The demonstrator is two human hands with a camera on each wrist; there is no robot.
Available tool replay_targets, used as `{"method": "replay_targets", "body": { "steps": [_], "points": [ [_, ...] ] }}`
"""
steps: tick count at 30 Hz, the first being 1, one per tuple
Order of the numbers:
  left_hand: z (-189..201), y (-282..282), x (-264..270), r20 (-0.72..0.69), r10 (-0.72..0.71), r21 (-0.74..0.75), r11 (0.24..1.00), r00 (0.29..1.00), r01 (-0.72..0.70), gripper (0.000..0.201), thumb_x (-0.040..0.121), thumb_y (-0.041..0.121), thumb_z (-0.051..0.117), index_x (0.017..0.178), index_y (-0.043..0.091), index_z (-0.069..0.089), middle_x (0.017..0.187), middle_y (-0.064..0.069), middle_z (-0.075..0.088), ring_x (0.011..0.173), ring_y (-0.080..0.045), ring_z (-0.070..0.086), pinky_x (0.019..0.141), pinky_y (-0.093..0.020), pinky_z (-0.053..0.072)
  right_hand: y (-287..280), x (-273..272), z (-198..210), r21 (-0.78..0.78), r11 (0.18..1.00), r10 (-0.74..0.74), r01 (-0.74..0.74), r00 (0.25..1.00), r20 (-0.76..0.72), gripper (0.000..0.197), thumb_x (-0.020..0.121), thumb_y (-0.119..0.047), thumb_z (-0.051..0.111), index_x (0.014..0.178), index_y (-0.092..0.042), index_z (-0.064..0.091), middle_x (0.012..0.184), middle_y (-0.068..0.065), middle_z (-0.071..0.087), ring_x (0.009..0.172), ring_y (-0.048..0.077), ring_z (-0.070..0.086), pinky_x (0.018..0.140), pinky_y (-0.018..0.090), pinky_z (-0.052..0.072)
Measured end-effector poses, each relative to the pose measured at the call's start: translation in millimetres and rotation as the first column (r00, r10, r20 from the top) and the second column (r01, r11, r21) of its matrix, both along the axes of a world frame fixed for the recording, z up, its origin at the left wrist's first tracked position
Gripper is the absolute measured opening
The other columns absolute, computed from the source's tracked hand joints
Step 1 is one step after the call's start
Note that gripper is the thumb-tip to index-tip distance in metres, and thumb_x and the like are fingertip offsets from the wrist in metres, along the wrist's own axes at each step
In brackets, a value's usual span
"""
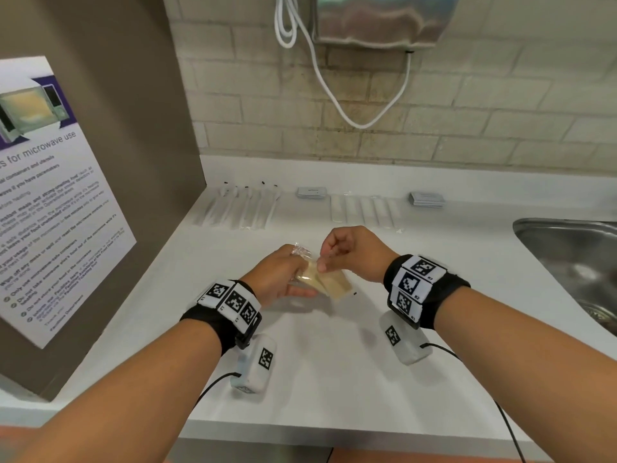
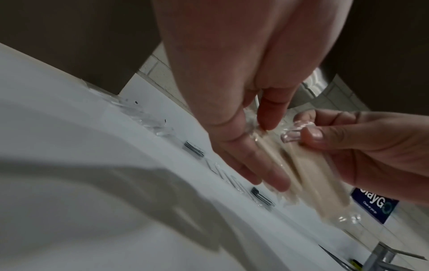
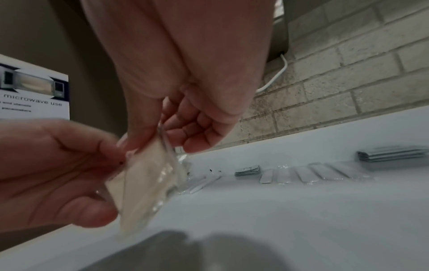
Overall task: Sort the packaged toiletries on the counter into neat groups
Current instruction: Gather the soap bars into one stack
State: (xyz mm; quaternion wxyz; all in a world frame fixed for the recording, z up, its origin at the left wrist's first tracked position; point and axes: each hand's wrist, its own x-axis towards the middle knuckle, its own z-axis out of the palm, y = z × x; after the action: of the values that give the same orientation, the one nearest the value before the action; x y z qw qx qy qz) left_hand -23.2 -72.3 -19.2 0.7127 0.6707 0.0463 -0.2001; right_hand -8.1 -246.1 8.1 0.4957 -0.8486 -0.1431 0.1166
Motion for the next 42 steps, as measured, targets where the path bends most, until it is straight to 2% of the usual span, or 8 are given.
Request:
{"method": "replay_targets", "body": {
  "steps": [7, 12, 19, 22, 26, 30, 37, 42],
  "points": [
    [3, -14, -4, -0.057, -0.109, -0.192, 0.977, 0.992, 0.096, 0.024, 0.09, 0.012, 0.039, 0.103, 0.004, 0.057, 0.108, -0.019, 0.063, 0.097, -0.034, 0.065, 0.086, -0.047, 0.056, -8, 4, -3, -0.03, 0.999, -0.042, 0.044, 0.998, 0.054, 0.036, 0.062, -0.008, 0.088, 0.089, -0.015, 0.064, 0.07, -0.005, 0.06, 0.06, 0.01, 0.052, 0.062, 0.022, 0.046],
    [7, -29, -6, 0.046, -0.22, 0.063, 0.974, 0.974, 0.217, 0.022, 0.086, -0.002, 0.054, 0.099, 0.015, 0.054, 0.108, -0.009, 0.068, 0.1, -0.021, 0.067, 0.08, -0.031, 0.059, -14, 8, -5, -0.073, 0.996, -0.039, 0.043, 0.998, 0.056, 0.031, 0.068, -0.005, 0.082, 0.089, -0.014, 0.061, 0.07, -0.004, 0.063, 0.06, 0.014, 0.052, 0.062, 0.03, 0.047],
    [3, -37, -5, 0.094, -0.308, 0.115, 0.948, 0.947, 0.297, 0.023, 0.092, -0.001, 0.053, 0.101, 0.019, 0.058, 0.106, -0.003, 0.068, 0.103, -0.015, 0.066, 0.089, -0.034, 0.055, -33, 9, -11, 0.036, 0.992, -0.124, 0.125, 0.992, -0.021, 0.029, 0.067, -0.023, 0.086, 0.086, -0.011, 0.069, 0.078, 0.01, 0.072, 0.073, 0.013, 0.063, 0.08, 0.034, 0.051],
    [0, -42, -2, 0.084, -0.244, 0.081, 0.968, 0.966, 0.237, 0.026, 0.09, 0.0, 0.057, 0.11, 0.014, 0.051, 0.117, -0.011, 0.065, 0.106, -0.021, 0.067, 0.089, -0.034, 0.057, -40, 5, -13, 0.069, 0.986, -0.149, 0.15, 0.989, -0.017, 0.042, 0.07, -0.025, 0.084, 0.105, -0.014, 0.064, 0.097, 0.004, 0.072, 0.088, 0.014, 0.063, 0.087, 0.034, 0.052],
    [-4, -45, 3, 0.062, -0.163, 0.05, 0.986, 0.985, 0.16, 0.04, 0.087, -0.004, 0.059, 0.121, 0.009, 0.042, 0.116, -0.015, 0.063, 0.104, -0.027, 0.067, 0.092, -0.041, 0.055, -52, 0, -22, -0.147, 0.989, -0.025, 0.021, 0.999, -0.025, 0.091, 0.061, -0.02, 0.089, 0.134, -0.027, 0.035, 0.123, -0.004, 0.049, 0.102, 0.013, 0.053, 0.077, 0.019, 0.044],
    [-13, -46, 5, 0.079, -0.183, 0.133, 0.976, 0.98, 0.172, 0.04, 0.088, -0.003, 0.057, 0.123, 0.009, 0.04, 0.119, -0.015, 0.059, 0.105, -0.025, 0.064, 0.091, -0.037, 0.055, -54, -1, -32, -0.349, 0.937, 0.032, -0.03, 0.999, 0.001, 0.072, 0.068, -0.01, 0.082, 0.127, -0.019, 0.042, 0.107, -0.001, 0.052, 0.071, 0.007, 0.051, 0.066, 0.019, 0.044],
    [-29, -29, 1, 0.19, -0.399, 0.591, 0.776, 0.897, 0.22, 0.033, 0.08, 0.013, 0.074, 0.103, 0.016, 0.051, 0.099, 0.001, 0.057, 0.081, -0.011, 0.052, 0.068, -0.018, 0.042, -44, -9, -41, -0.54, 0.833, 0.154, -0.117, 0.988, 0.023, 0.042, 0.072, -0.005, 0.072, 0.11, -0.01, 0.056, 0.101, 0.004, 0.06, 0.079, 0.018, 0.051, 0.055, 0.017, 0.036],
    [-34, -33, -3, 0.139, -0.514, 0.777, 0.586, 0.846, 0.229, 0.037, 0.082, 0.016, 0.066, 0.113, 0.02, 0.045, 0.118, -0.005, 0.054, 0.103, -0.022, 0.052, 0.091, -0.036, 0.047, -33, -12, -50, -0.594, 0.795, 0.174, -0.124, 0.984, 0.028, 0.046, 0.072, -0.004, 0.069, 0.114, -0.01, 0.052, 0.114, 0.011, 0.057, 0.093, 0.026, 0.057, 0.073, 0.031, 0.046]
  ]
}}
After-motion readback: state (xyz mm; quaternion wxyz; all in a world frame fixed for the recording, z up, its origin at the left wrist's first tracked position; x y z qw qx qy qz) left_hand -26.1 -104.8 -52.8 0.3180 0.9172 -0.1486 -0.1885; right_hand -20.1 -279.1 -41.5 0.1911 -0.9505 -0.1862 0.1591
